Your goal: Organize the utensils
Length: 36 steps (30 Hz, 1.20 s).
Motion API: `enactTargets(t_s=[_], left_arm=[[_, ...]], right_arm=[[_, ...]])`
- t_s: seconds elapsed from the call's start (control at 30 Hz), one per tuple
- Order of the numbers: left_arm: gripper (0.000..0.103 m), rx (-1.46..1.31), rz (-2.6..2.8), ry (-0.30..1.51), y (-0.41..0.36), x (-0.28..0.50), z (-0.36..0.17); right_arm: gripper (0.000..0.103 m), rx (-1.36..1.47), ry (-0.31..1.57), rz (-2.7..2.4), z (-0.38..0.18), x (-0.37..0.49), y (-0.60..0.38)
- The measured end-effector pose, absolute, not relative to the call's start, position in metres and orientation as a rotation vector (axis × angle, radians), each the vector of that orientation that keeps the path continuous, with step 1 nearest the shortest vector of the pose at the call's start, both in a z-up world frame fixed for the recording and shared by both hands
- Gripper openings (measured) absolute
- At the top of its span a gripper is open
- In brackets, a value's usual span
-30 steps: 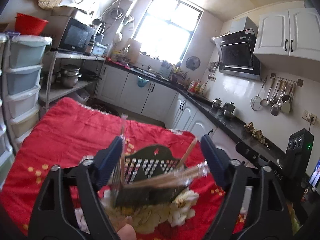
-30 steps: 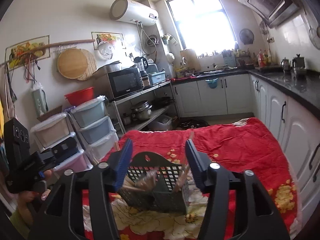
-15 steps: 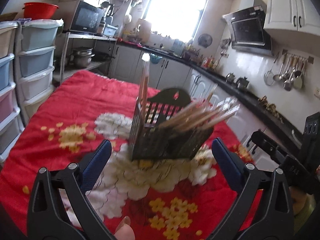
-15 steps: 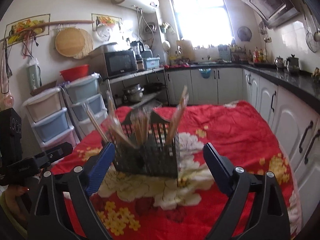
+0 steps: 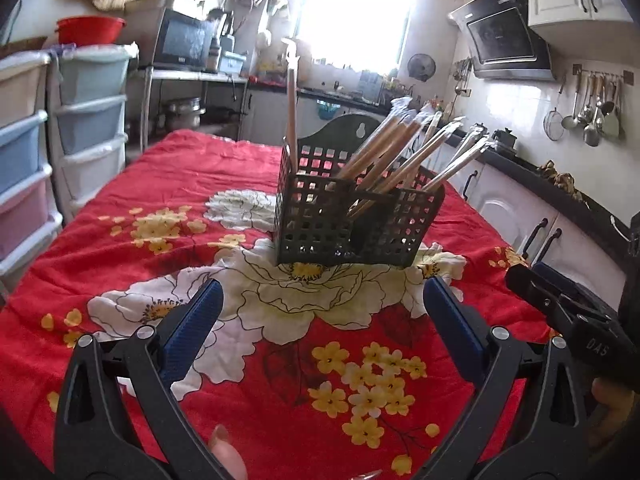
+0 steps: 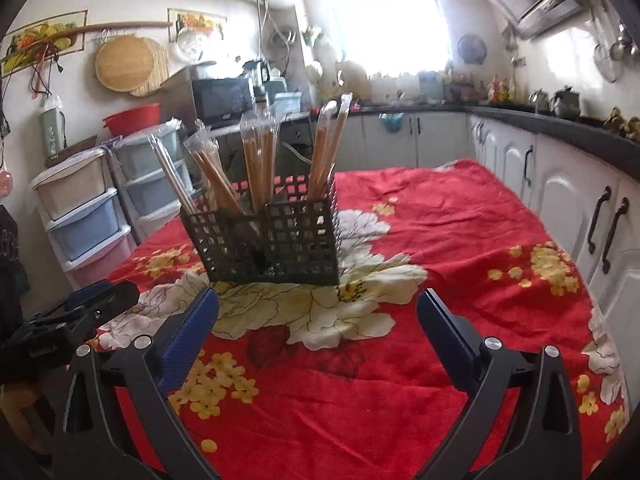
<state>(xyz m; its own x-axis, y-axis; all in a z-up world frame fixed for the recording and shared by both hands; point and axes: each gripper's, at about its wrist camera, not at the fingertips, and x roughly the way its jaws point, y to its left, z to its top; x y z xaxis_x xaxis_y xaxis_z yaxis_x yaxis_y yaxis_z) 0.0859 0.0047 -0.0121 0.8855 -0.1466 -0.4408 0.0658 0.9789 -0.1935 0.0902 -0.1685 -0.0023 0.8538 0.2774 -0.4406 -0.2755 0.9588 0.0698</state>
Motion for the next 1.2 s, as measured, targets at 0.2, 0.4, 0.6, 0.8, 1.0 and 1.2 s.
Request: enactTargets(t_s=[0.2, 0.4, 0.6, 0.8, 1.0, 1.2], left_arm=[[0.092, -0.157, -0.078, 0.378, 0.002, 0.072, -0.011], [0.092, -0.157, -0.058, 0.338, 0.002, 0.066, -0.011], [0.092, -0.158, -0.058, 0.308, 0.003, 0.06, -0.009], [0.092, -0.159, -0.055, 0.308, 0.003, 0.06, -0.009], [0.092, -0.157, -0.053, 0.309, 0.002, 0.06, -0.008], [0.092, -0.157, -0.052, 0.307, 0.002, 0.06, -0.008]], right_arm=[[0.097, -0.023, 0.292, 0.261, 0.001, 0.063, -0.17], [0.097, -0.044, 0.205, 0.265, 0.004, 0.049, -0.168], [0.097, -0.044, 0.212, 0.262, 0.004, 0.049, -0.167], [0.097, -0.036, 0.219, 0.262, 0.002, 0.05, -0.168], [0.097, -0.034, 0.219, 0.261, 0.002, 0.049, -0.168], [0.097, -0.034, 0.219, 0.261, 0.002, 0.049, -0.168]])
